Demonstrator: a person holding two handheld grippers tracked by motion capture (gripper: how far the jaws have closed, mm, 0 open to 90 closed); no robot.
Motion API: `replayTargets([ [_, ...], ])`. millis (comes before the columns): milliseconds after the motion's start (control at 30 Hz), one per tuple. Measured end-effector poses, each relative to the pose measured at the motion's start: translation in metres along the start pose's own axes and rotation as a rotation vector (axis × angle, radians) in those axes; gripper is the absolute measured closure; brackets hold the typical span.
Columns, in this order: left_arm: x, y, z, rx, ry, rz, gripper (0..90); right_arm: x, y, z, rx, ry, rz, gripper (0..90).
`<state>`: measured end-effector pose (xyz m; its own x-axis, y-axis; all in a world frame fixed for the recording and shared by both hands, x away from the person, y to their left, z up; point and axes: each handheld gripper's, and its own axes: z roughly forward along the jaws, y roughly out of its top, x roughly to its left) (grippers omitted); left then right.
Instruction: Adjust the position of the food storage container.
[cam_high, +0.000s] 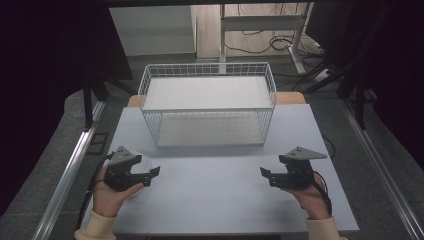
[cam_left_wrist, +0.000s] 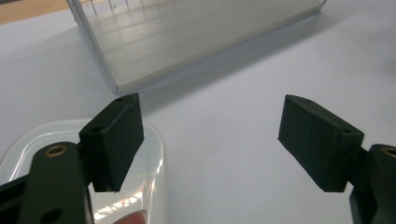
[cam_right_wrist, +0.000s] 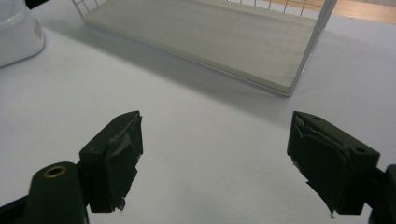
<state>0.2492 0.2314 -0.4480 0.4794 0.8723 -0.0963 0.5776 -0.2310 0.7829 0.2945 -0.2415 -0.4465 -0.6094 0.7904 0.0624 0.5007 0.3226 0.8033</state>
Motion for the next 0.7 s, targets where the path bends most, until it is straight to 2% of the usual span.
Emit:
replayTargets([
  [67, 0.0, 0.0, 0.001, 0.008, 0.009, 0.003, 21.5, -0.002, 0.0, 0.002, 0.004, 0.011, 0.004, 18.4],
  [233, 0.0, 0.001, 0.0, 0.0, 0.001, -0.002, 21.3, -0.003, -0.002, 0.003, 0.02, 0.021, 0.007, 19.6],
  [367, 0.001, 0.001, -0.001, -0.001, 0.0, -0.002, 21.3, -0.001, -0.002, -0.001, 0.018, 0.028, 0.016, 20.3],
  [467, 0.001, 0.002, -0.002, -0.004, -0.018, -0.012, 21.3, 0.002, -0.003, -0.004, 0.018, 0.03, 0.01, 20.4],
  [700, 0.001, 0.001, -0.007, -0.005, -0.023, -0.003, 21.4, 0.004, 0.0, -0.01, 0.003, 0.042, 0.022, 20.8],
])
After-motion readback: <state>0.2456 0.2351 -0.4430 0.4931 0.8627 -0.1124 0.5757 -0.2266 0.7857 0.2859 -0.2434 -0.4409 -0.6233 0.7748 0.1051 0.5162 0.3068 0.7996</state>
